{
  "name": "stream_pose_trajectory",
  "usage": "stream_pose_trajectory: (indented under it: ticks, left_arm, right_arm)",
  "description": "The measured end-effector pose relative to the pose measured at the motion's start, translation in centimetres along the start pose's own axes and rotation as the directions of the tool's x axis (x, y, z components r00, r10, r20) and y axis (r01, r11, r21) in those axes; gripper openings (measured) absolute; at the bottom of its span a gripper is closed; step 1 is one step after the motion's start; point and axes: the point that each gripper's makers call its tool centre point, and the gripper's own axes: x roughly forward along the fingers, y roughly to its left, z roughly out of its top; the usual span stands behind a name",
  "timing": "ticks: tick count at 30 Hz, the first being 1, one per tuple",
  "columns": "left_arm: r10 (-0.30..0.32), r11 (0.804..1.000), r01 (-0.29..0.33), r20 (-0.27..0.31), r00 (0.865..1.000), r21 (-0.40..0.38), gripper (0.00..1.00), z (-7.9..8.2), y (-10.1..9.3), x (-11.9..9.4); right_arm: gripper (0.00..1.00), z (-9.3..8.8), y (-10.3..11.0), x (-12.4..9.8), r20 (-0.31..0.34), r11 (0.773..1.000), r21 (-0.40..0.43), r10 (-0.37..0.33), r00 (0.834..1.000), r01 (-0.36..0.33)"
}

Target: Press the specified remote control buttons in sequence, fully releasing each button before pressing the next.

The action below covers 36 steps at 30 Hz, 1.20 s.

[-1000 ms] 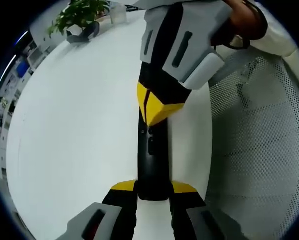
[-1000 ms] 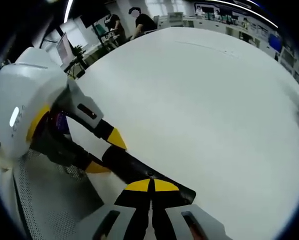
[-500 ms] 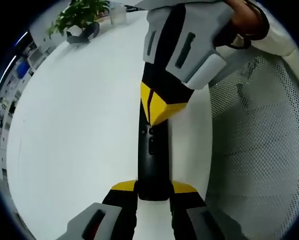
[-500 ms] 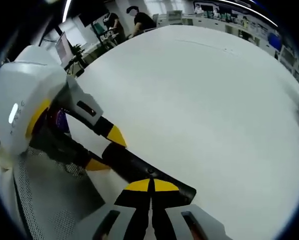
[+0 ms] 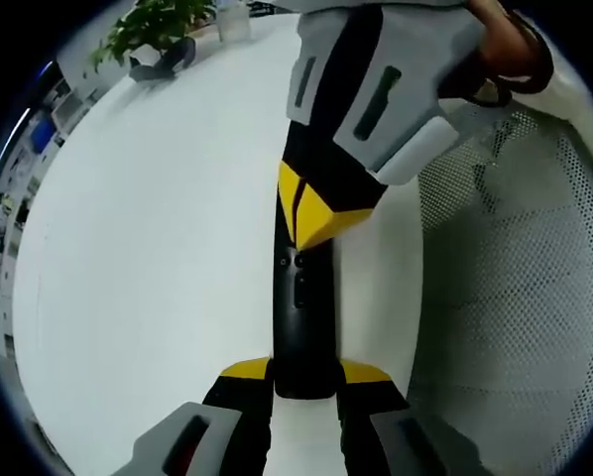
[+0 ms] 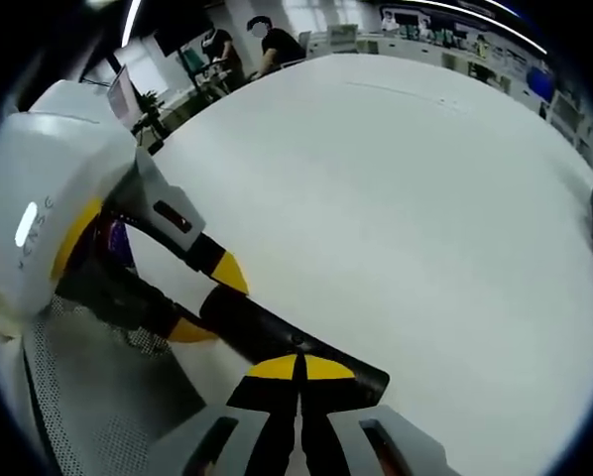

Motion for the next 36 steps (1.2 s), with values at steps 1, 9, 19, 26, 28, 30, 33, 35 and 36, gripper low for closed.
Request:
stream_pose_trajectory:
  ticks: [1,9,19,26,28,30,33,35,36]
  left_arm:
    - [-0.001,1.0,0.001,-0.001,1.0,0.0,0.23,-0.02,0.0,-0.01]
    - [0.003,1.0,-0.003,0.014,1.0,-0.011,0.22,-0.08,0.0,-0.05]
    - [0.003,1.0,-0.003,0.016,1.0,-0.009,0.22,-0.07,-0.05,-0.1]
    - [-0.001,1.0,0.001,0.02,1.0,-0.006,0.22,-0.06,-0.05,-0.08]
    - [-0.004,1.0,0.004,0.018,1.0,-0.003,0.22,-0.09,-0.05,-0.08]
    - [-0.004,1.0,0.004,0.016,1.0,0.0,0.22,-0.1,-0.05,-0.07]
    - [-0.004,1.0,0.004,0.013,1.0,0.009,0.22,-0.09,-0.07,-0.08]
    - [-0.003,1.0,0.003,0.013,1.0,0.009,0.22,-0.1,-0.08,-0.09]
    - [-0.002,1.0,0.002,0.014,1.0,0.009,0.22,-0.1,-0.08,-0.09]
  right_arm:
    - [0.0,-0.01,0.09,-0.06,0.003,1.0,-0.004,0.001,1.0,-0.001]
    - [0.0,-0.03,0.16,-0.14,0.001,0.999,-0.031,-0.008,1.0,0.008]
    - [0.0,-0.74,-0.13,-0.57,-0.031,0.999,-0.046,-0.012,0.999,0.01]
    - [0.0,-0.89,-0.22,-0.65,-0.035,0.998,-0.059,-0.024,0.999,0.022]
    - [0.0,-0.96,-0.13,-0.64,-0.043,0.998,-0.059,-0.024,0.999,0.022]
    - [0.0,-0.96,-0.13,-0.62,-0.041,0.997,-0.078,-0.032,0.999,0.029]
    - [0.0,-0.96,-0.19,-0.61,-0.04,0.996,-0.078,-0.035,0.999,0.031]
    - [0.0,-0.96,-0.22,-0.59,-0.041,0.997,-0.075,-0.034,0.999,0.031]
    - [0.0,-0.97,-0.25,-0.57,-0.041,0.997,-0.067,-0.034,0.999,0.031]
